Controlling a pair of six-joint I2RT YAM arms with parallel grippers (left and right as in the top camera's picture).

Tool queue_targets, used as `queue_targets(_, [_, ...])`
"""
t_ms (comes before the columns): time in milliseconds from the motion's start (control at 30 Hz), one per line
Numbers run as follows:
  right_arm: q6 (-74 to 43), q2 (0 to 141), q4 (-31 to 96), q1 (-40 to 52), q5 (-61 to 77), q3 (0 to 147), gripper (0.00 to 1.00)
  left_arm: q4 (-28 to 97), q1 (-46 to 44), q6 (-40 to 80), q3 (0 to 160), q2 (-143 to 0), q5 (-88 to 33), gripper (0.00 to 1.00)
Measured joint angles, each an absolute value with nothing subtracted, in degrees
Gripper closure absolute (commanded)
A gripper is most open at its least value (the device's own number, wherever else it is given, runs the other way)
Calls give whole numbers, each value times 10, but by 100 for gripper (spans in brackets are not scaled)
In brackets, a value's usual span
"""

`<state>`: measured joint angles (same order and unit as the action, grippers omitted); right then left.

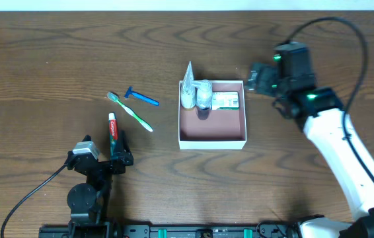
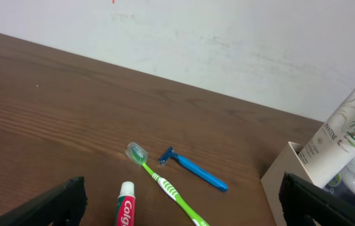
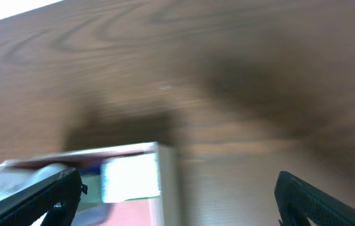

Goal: Pack container
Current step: 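Open the right gripper and retract it to the right side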

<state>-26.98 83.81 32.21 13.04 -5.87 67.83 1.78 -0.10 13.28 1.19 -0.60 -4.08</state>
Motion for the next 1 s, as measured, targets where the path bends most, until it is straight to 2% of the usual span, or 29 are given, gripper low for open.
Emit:
queue_targets(200, [-270,824,373,28,-65,678,1,18,-1,133,12,-6,-41,2])
queue_targets(467, [-270,824,423,-52,-70,678,1,18,-1,133,12,-6,-41,2])
queue_targets(767, [-270,824,507,-77,-71,678,1,17,-1,133,12,-6,-37,2])
queue_targets(1000, [-270,824,510,-77,-71,678,1,38,-1,151,21,-12,-58,2])
